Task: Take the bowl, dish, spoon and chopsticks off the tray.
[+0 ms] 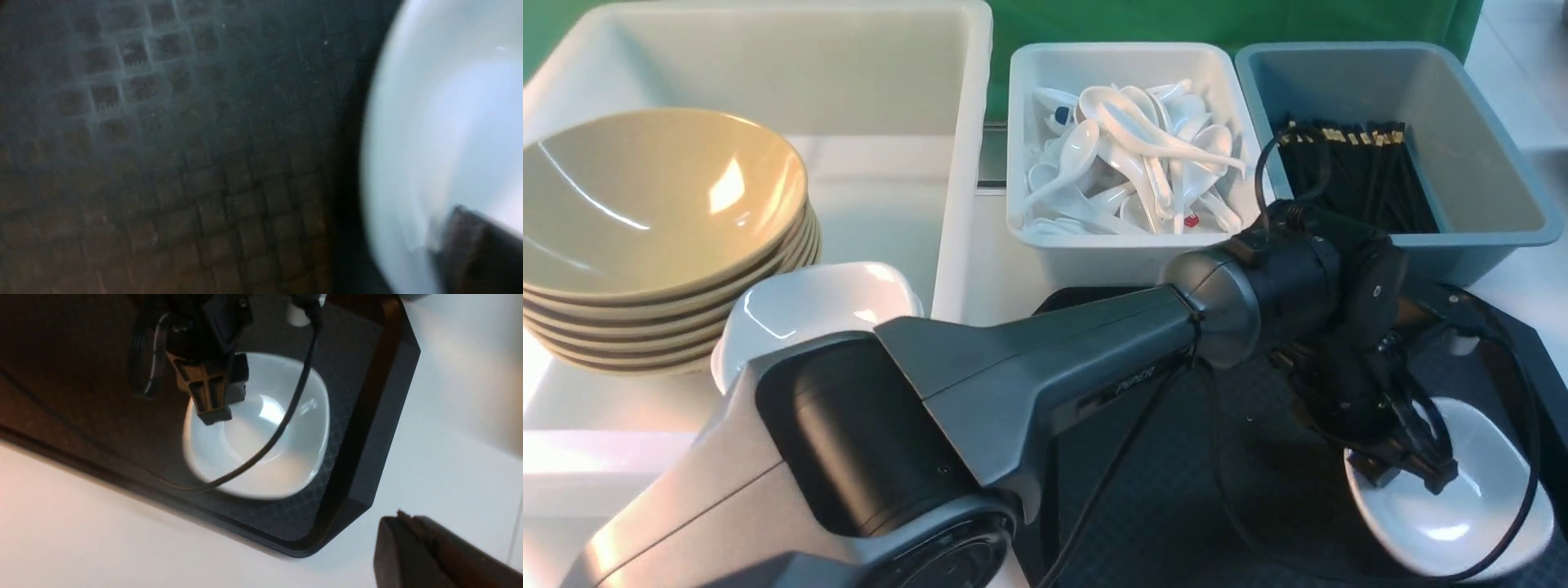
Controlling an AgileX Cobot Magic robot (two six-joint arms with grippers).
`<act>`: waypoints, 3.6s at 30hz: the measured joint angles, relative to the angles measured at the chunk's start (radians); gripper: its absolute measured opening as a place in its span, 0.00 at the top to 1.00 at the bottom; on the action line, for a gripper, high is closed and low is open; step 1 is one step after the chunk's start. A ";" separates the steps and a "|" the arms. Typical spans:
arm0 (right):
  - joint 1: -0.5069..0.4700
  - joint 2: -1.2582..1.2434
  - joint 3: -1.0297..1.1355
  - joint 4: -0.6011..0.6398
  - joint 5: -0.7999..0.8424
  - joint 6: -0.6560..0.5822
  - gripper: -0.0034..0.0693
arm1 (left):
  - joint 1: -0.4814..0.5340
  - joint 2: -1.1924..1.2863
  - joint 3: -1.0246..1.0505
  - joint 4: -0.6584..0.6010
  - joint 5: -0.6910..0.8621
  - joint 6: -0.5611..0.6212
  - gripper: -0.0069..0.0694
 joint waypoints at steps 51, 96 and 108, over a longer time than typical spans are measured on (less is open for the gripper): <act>0.429 0.615 -0.470 0.453 -0.234 -0.317 0.89 | 0.870 -1.067 0.935 0.146 0.043 0.097 0.23; 0.433 0.416 -0.251 0.377 -0.264 -0.264 0.89 | 0.871 -1.248 1.285 0.160 -0.375 -0.055 0.92; 0.434 0.416 -0.251 0.377 -0.292 -0.264 0.89 | 0.871 -1.359 1.142 0.127 -0.368 -0.027 0.92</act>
